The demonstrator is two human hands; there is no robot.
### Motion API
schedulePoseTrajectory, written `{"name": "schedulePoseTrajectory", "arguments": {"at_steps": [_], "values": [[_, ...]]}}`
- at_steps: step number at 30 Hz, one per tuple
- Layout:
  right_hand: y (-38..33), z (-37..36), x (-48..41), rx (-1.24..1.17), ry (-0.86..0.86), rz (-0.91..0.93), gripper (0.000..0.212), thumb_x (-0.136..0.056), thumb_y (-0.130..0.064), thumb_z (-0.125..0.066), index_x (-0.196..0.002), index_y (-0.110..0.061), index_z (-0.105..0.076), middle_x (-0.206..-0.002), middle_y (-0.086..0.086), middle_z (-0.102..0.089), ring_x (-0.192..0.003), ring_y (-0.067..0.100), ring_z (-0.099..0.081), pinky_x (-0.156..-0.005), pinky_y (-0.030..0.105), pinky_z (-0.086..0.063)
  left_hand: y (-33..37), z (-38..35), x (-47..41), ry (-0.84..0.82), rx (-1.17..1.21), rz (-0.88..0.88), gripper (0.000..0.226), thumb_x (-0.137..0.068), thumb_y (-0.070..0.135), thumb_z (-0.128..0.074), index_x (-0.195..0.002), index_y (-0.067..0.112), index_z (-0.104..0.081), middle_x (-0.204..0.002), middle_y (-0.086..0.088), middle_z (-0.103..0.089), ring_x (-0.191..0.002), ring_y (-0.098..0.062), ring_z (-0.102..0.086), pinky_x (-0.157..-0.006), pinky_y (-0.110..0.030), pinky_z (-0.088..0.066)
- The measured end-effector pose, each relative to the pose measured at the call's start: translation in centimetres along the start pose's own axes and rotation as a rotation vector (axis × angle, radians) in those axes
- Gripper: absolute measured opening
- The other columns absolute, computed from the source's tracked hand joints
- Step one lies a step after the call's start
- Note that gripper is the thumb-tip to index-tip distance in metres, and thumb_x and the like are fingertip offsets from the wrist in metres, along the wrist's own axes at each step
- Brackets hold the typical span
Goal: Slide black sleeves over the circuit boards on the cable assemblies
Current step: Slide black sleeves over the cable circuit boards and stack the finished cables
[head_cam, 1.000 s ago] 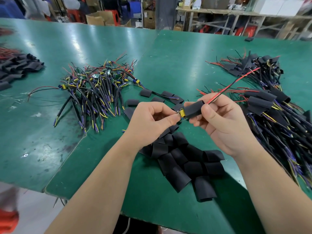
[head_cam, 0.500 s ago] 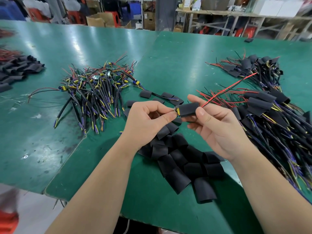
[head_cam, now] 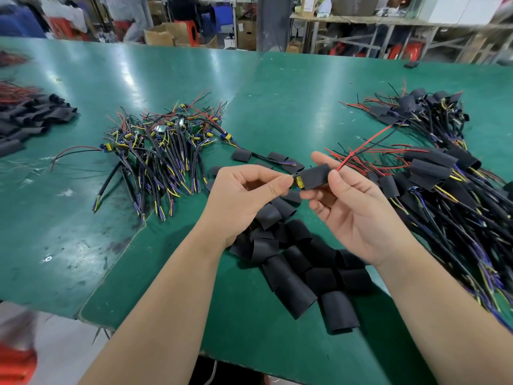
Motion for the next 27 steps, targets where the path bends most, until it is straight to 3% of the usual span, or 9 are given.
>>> {"name": "schedulePoseTrajectory", "arguments": {"at_steps": [4,9,13,18,21,25,27], "values": [[0.14,0.03,-0.14,-0.033,0.027,-0.027,0.03,-0.086,-0.019,-0.05,-0.1,-0.021,-0.076,-0.08,0.003,-0.072,-0.069,0.011,-0.068,-0.064,0.018,-0.053,-0.01,-0.11,0.02,-0.044,0.028,0.034,0.005,-0.078,0.011,-0.071,-0.073,0.012,-0.07,-0.057,0.01,-0.066,-0.048,0.005,-0.053,-0.051,-0.005,-0.039],[-0.05,0.0,-0.06,-0.016,0.014,-0.009,0.032,-0.086,-0.019,-0.048,-0.1,-0.024,-0.076,-0.079,0.001,-0.072,-0.067,0.01,-0.068,-0.062,0.018,-0.053,0.14,-0.12,0.0,-0.045,0.055,0.036,0.01,-0.069,0.021,-0.073,-0.073,0.011,-0.071,-0.058,0.007,-0.067,-0.053,0.002,-0.057,-0.054,-0.009,-0.043],[-0.45,-0.05,0.14,0.011,-0.014,0.024,0.034,-0.086,-0.017,-0.048,-0.108,-0.026,-0.074,-0.085,0.001,-0.074,-0.071,0.011,-0.07,-0.063,0.018,-0.053,0.09,-0.09,-0.02,-0.021,0.025,-0.018,0.012,-0.078,0.008,-0.074,-0.078,0.019,-0.069,-0.061,0.007,-0.067,-0.057,-0.003,-0.059,-0.059,-0.014,-0.045],[-0.39,-0.42,0.12,0.04,0.005,0.034,0.029,-0.086,-0.021,-0.051,-0.101,-0.027,-0.075,-0.084,0.0,-0.074,-0.073,0.009,-0.071,-0.062,0.016,-0.053,0.15,-0.04,-0.09,0.02,0.062,-0.027,0.016,-0.078,0.009,-0.069,-0.073,0.024,-0.069,-0.058,0.007,-0.062,-0.054,-0.003,-0.056,-0.052,-0.008,-0.038],[-0.03,-0.47,-0.01,0.017,0.077,0.017,0.021,-0.085,-0.025,-0.054,-0.097,-0.021,-0.071,-0.081,-0.001,-0.073,-0.073,0.01,-0.071,-0.06,0.015,-0.052,0.1,-0.11,-0.14,0.07,0.021,-0.093,0.019,-0.08,0.01,-0.07,-0.082,0.028,-0.072,-0.06,0.0,-0.058,-0.059,-0.012,-0.053,-0.057,-0.016,-0.04],[0.27,-0.35,-0.11,-0.006,0.144,0.01,0.021,-0.083,-0.026,-0.056,-0.099,-0.014,-0.062,-0.071,-0.004,-0.07,-0.069,0.009,-0.07,-0.058,0.015,-0.051,0.07,-0.28,-0.04,0.073,-0.041,-0.125,0.018,-0.084,0.011,-0.07,-0.088,0.028,-0.074,-0.077,0.006,-0.071,-0.07,-0.012,-0.058,-0.068,-0.028,-0.049],[0.3,-0.26,-0.12,-0.024,0.159,0.009,0.02,-0.082,-0.026,-0.056,-0.098,-0.014,-0.062,-0.072,-0.004,-0.07,-0.068,0.009,-0.07,-0.057,0.015,-0.051,0.0,-0.2,-0.03,0.084,-0.085,-0.135,0.018,-0.084,0.014,-0.07,-0.087,0.031,-0.074,-0.08,0.002,-0.073,-0.068,-0.019,-0.058,-0.065,-0.038,-0.049]]}}
Point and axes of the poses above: each hand's wrist, its own x-axis away from the middle knuckle, its own z-axis out of the back of the hand, y = z × x, the point moved 3 cm from there along -x, towards the middle knuckle
